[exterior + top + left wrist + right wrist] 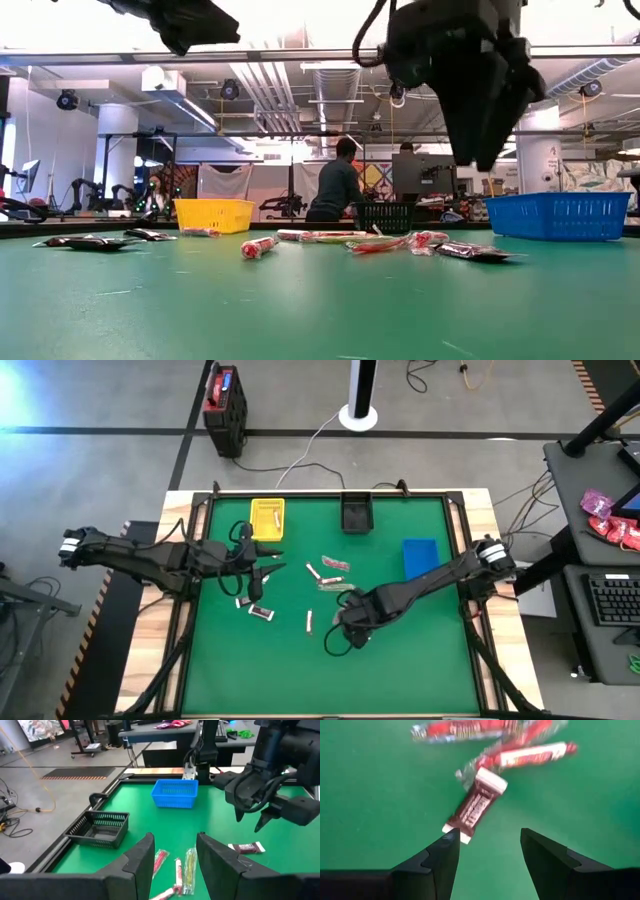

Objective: Sort candy by brand, put in halloween buckets
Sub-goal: Put the brown chocolate into the blue basket

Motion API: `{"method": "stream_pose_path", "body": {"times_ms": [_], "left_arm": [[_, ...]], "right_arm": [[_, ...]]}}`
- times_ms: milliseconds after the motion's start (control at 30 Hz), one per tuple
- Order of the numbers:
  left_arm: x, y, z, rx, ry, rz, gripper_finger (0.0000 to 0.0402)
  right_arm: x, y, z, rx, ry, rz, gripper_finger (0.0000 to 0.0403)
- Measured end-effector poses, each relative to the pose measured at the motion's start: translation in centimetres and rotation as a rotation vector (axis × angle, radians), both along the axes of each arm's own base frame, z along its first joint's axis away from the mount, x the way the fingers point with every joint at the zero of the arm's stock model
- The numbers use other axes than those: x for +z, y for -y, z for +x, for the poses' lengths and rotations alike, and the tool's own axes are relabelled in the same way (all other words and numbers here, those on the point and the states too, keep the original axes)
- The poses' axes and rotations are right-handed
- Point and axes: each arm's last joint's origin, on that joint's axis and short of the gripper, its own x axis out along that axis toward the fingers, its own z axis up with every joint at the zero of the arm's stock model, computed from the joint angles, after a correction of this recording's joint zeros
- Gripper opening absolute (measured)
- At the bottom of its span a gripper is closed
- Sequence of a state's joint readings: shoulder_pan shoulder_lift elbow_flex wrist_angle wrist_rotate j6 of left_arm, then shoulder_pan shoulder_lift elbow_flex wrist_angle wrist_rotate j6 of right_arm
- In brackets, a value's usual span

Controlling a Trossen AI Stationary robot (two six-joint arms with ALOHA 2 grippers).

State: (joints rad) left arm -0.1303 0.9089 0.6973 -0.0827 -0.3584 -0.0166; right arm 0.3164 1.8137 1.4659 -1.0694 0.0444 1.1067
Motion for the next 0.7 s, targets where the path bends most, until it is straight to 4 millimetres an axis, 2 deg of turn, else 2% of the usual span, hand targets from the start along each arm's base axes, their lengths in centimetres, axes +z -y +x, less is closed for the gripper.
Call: {"method": "stream_pose_path", "body": {"times_ms": [200,700], "left_arm": [[-0.3,0.0,-0.1,0.0,-0.022,0.003,0.013],[-0.6,0.0,-0.1,0.003,-0.049,-0.004,0.013]], "right_arm": [[-1.6,0.2,-0.1,-0.054,-0.035,-0.012,0.0203],[-4.8,0.5,0.1,-0.139,0.081,0.041,0.0203]]}}
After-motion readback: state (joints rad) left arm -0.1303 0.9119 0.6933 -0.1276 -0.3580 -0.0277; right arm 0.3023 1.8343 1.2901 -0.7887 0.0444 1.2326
